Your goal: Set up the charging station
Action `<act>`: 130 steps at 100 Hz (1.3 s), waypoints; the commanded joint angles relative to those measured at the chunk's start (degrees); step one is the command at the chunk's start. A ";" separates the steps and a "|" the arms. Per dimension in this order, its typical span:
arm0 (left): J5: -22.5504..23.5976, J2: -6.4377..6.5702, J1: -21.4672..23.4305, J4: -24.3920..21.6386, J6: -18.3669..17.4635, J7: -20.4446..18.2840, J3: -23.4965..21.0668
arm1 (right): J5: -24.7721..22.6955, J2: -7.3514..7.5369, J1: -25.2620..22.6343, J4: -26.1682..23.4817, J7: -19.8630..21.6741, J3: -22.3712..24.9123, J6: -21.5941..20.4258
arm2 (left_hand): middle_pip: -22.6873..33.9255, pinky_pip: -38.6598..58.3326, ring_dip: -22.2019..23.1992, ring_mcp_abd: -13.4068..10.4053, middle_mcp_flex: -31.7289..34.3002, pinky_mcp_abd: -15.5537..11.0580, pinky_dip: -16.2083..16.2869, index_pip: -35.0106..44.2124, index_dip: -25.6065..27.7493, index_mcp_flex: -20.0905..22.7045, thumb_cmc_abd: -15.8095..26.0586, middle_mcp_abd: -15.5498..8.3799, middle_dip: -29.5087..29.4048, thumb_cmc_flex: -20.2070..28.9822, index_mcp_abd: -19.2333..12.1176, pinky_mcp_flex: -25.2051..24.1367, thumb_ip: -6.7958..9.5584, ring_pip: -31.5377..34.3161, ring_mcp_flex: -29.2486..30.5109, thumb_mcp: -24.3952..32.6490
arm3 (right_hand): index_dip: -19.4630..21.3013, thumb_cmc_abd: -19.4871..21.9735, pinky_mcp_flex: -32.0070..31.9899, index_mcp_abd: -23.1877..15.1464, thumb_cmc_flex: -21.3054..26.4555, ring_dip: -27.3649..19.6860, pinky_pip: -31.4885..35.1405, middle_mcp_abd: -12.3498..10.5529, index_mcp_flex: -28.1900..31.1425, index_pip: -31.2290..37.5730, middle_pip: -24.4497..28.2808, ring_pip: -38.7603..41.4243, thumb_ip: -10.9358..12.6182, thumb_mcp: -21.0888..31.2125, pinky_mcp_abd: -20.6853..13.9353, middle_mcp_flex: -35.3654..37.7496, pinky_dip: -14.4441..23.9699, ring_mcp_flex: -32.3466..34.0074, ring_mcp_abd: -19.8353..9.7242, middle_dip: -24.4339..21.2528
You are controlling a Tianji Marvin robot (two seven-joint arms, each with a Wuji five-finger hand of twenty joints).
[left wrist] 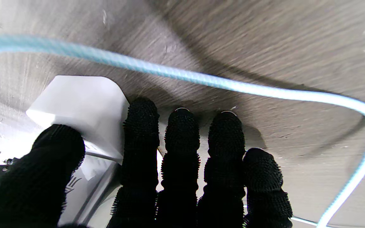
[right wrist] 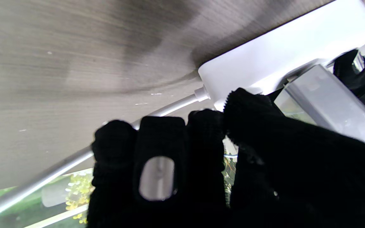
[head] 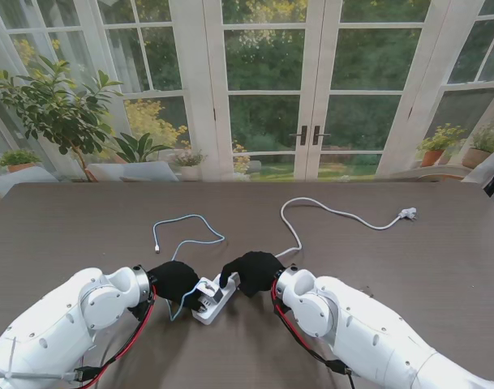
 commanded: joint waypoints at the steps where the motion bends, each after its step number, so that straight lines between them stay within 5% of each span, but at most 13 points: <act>1: 0.94 0.72 1.58 1.57 -0.10 -2.34 0.61 | -0.36 0.05 -0.41 0.10 1.21 -0.33 -0.28 | 0.46 1.17 0.31 -0.76 0.20 -0.72 -0.33 1.31 -0.26 -0.61 -9.83 -1.07 -0.18 8.81 -1.40 0.08 -0.87 -0.55 0.27 3.01 | -0.02 -2.84 0.47 2.19 -0.11 -42.20 4.95 -2.19 1.45 -1.45 2.02 2.80 -0.22 7.47 -2.09 2.85 1.16 2.02 -0.60 1.06; 115: 1.98 0.74 3.69 -0.84 1.34 -2.93 -2.04 | -8.52 2.87 0.65 -2.46 4.81 -5.98 2.51 | -3.49 -1.01 -1.70 0.06 -1.55 -0.44 -2.71 -6.27 0.89 -1.75 -6.22 0.36 -3.64 5.17 0.98 -1.88 1.21 -4.74 -1.58 2.71 | 1.16 0.85 1.52 5.60 -2.97 -39.62 10.78 -3.14 5.83 -2.59 4.12 10.72 2.50 7.47 -6.46 4.55 2.98 2.10 -2.94 4.63; 130: 2.54 0.78 4.29 -1.47 1.49 -2.96 -2.86 | -8.79 2.94 0.81 -2.26 4.97 -6.57 2.80 | -8.84 -4.94 -5.36 0.71 -2.92 0.38 -5.75 -12.33 1.17 -2.47 -4.86 1.66 -9.11 3.86 2.12 -3.42 2.77 -11.17 -3.39 3.14 | 1.08 1.06 1.65 5.96 -3.07 -39.64 11.01 -3.44 4.94 -3.02 3.98 10.72 2.31 7.47 -6.62 4.25 3.03 2.11 -3.15 4.87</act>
